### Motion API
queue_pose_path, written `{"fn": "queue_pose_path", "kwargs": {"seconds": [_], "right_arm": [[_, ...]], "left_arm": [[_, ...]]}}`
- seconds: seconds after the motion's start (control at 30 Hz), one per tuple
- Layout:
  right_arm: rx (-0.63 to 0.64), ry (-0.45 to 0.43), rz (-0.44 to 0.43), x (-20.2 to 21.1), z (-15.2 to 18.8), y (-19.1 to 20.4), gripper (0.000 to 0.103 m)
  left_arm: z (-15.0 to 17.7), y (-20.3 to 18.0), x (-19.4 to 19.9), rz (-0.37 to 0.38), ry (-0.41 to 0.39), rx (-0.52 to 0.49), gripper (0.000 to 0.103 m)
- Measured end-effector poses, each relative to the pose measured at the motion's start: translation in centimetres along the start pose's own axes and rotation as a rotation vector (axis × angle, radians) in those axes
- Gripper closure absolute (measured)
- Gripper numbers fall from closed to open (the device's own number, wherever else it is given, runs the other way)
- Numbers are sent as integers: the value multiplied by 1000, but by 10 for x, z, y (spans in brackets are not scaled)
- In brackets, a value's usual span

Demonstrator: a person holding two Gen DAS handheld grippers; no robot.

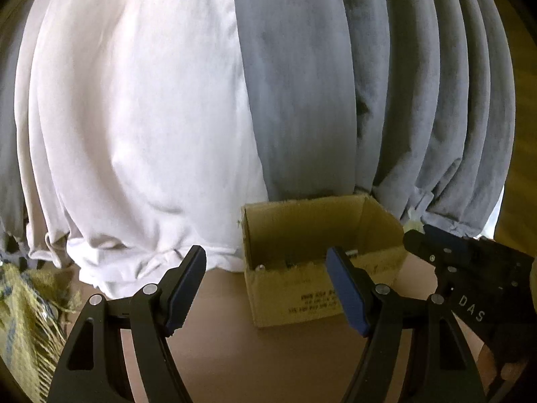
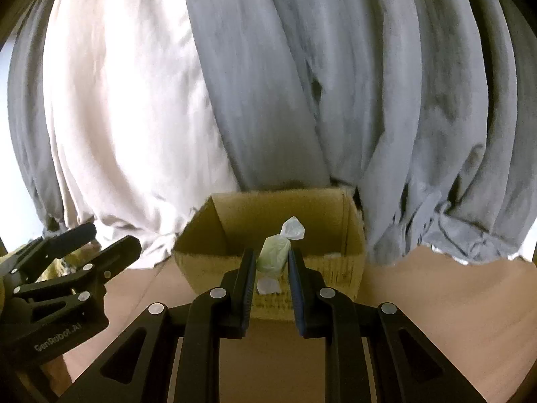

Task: Organize snacks

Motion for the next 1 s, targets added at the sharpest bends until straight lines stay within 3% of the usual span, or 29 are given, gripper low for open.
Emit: {"fn": "queue_pose_path", "kwargs": {"seconds": [0.27,0.6,0.67,0.8,1.0], "right_arm": [[48,-33,17,-14,-30,-6,82],[39,20,17,-57,-55,-30,82],[33,38,11,-64,-56,-33,80],[16,53,27,-70,-58,-38,66],[11,53,34,-54,-50,-35,66]], "left_arm": [[-26,0,-17,-38,-55,-15,22],[-39,-2,-47,-42,-31,-20,16],[-39,-2,-51,-44,-25,-19,16],[-36,-1,-51,-42,-19,-11,16],[-32,1,-40,-30,-12,2,16]]}}
Point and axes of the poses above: each gripper's, at about its wrist camera, not at the fingertips, and x roughly against the way its jaws point, y to its left, z to its underside, the point moved 4 cm from there along -x, roughly the way its jaws point, and after that the axes turned 12 degrees about -z, right-handed, at the moved point
